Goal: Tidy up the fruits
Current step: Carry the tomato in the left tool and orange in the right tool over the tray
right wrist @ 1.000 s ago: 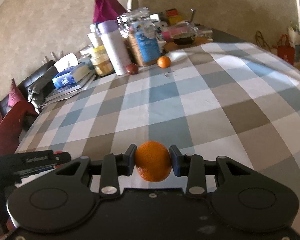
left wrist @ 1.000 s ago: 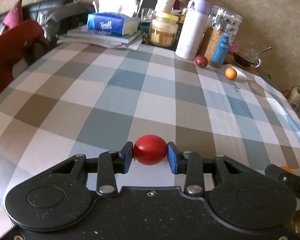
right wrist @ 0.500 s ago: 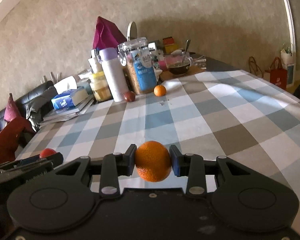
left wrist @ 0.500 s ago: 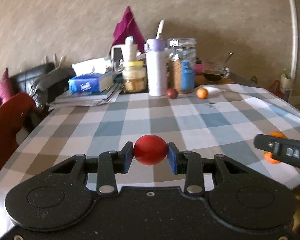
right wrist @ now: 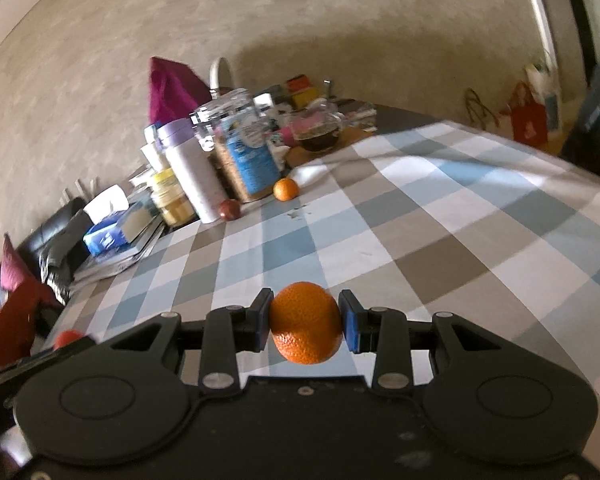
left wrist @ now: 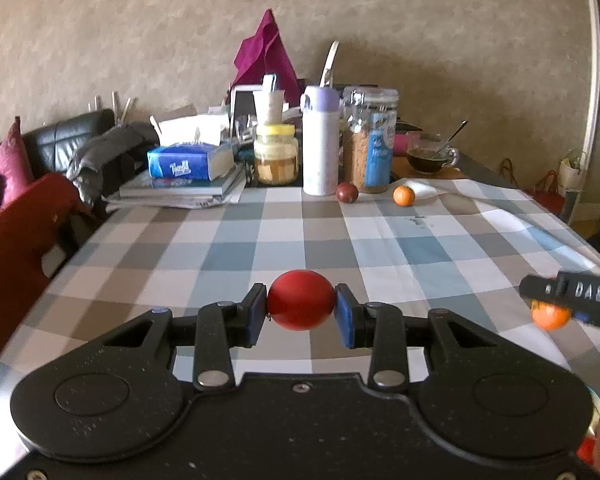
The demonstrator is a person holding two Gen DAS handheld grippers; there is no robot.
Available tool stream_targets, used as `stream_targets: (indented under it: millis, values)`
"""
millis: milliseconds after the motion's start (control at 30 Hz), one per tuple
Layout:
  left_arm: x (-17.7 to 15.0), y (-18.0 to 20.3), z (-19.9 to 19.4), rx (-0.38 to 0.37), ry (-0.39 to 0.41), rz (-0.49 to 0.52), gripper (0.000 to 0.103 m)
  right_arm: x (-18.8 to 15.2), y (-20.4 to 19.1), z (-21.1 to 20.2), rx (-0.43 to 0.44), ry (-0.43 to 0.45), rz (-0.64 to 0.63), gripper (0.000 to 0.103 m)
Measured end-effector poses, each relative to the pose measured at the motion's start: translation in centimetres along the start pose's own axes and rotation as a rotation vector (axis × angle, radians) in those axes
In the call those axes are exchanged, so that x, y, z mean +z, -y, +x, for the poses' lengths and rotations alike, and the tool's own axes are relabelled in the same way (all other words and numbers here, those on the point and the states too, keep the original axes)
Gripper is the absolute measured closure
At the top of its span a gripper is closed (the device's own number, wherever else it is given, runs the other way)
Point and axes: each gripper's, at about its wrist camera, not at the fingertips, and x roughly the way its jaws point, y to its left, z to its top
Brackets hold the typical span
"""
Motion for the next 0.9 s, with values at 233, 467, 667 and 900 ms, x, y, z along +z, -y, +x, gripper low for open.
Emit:
stream_targets:
  millis: [233,467,667,900]
  values:
    - [1.6,-0.4,-3.8,-0.04,-0.039,-0.005,0.058,2.9,0.0,-3.9,0.055,0.03,0.02,0.066]
    - [1.0,0.2,-5.9,-0.146,-0.168,-0.052,0.058,3.0,-0.7,-9.7,0.145,0.044,-0.033,0.065]
    - [-1.1,1.3,-6.8,-0.152,-0.223,-0.054,0.058,0.1,-0.3,-12.2,0.169,-0.024,-0.084,0.066]
    - [-3.2,2.5,-6.9,-0.163,-0.282,-0.037,0.058,-4.4,1.0,-14.0,0.099,-0.121,-0.156,0.065]
